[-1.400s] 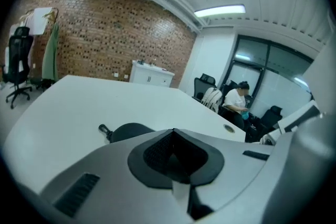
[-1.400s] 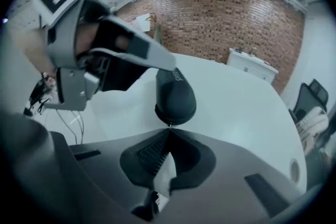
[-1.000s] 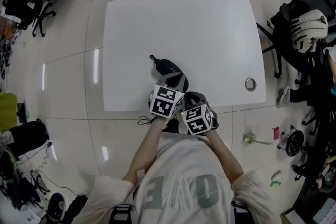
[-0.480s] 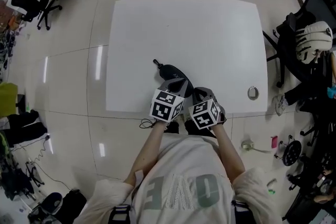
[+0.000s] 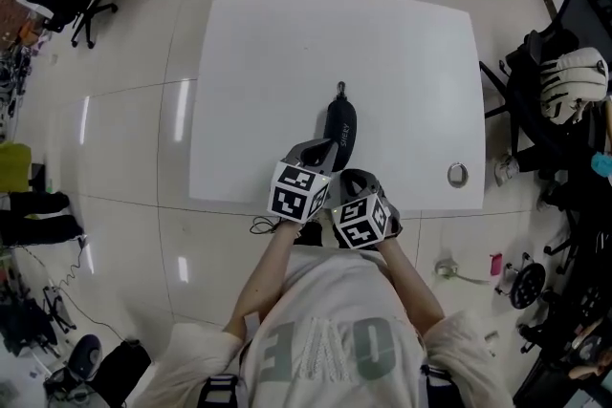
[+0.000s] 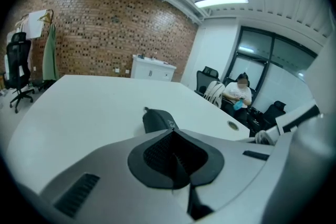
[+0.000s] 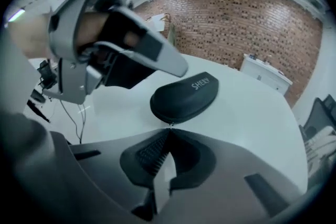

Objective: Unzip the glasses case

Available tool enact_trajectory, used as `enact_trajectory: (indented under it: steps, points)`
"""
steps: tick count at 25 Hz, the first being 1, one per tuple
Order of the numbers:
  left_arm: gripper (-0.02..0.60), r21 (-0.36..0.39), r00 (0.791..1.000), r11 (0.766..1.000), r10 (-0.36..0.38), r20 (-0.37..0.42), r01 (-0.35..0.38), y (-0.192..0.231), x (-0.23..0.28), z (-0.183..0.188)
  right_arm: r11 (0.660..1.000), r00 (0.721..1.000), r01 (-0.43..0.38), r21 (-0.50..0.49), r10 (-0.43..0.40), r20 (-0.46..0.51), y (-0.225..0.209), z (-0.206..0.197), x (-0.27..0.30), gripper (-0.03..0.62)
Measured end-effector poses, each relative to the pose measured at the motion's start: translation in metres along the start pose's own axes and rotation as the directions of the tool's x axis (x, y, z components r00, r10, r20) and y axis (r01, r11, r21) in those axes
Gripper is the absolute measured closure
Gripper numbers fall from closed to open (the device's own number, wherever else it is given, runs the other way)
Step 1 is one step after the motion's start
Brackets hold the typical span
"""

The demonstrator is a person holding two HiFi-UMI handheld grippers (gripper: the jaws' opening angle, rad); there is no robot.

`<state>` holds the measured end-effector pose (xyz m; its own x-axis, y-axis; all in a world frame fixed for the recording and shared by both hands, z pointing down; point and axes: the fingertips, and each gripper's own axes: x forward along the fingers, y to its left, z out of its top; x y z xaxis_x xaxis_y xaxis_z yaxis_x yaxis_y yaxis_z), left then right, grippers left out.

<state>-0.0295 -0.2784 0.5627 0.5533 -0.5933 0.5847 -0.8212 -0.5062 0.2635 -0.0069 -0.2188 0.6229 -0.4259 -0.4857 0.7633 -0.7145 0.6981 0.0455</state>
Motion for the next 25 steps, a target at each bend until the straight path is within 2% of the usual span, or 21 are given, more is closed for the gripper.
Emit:
enact_trajectory:
  steps: [3,5,7,14,22,23,25]
  points:
    - [0.578,0.031,1.0,0.999,-0.005,-0.017,0.006,-0.004,0.001,-0.004,0.995,0.996,-0.083,-0.051,0.083,0.008,0.031,0.004,0.003,0.595]
    - [0.578,0.053,0.999,0.999,-0.007,-0.034,0.009,-0.005,0.003,-0.009,0.994,0.995,-0.097,-0.05,0.097,0.01,0.037,0.007,0.005,0.595]
    - [0.578,0.044,0.999,0.999,-0.007,-0.032,0.009,-0.006,0.005,-0.012,0.995,0.996,-0.089,-0.038,0.089,0.007,0.033,0.006,0.006,0.595]
    - [0.578,0.038,0.999,0.999,-0.014,-0.041,0.016,-0.008,0.01,-0.012,0.998,1.0,0.019,0.062,-0.02,0.02,-0.03,0.005,0.01,0.595]
    - [0.578,0.013,0.999,1.0,-0.026,-0.044,0.027,-0.008,0.011,-0.013,0.996,0.996,0.088,0.021,-0.088,0.022,-0.09,0.025,0.03,0.595]
    - [0.578,0.009,0.998,1.0,-0.025,-0.049,0.026,-0.008,0.011,-0.012,0.993,0.994,0.108,0.041,-0.109,0.02,-0.097,0.027,0.032,0.595]
    - [0.578,0.009,0.999,1.0,-0.02,-0.05,0.021,-0.007,0.008,-0.007,0.972,0.982,0.188,0.143,-0.19,0.0,-0.114,0.024,0.03,0.595]
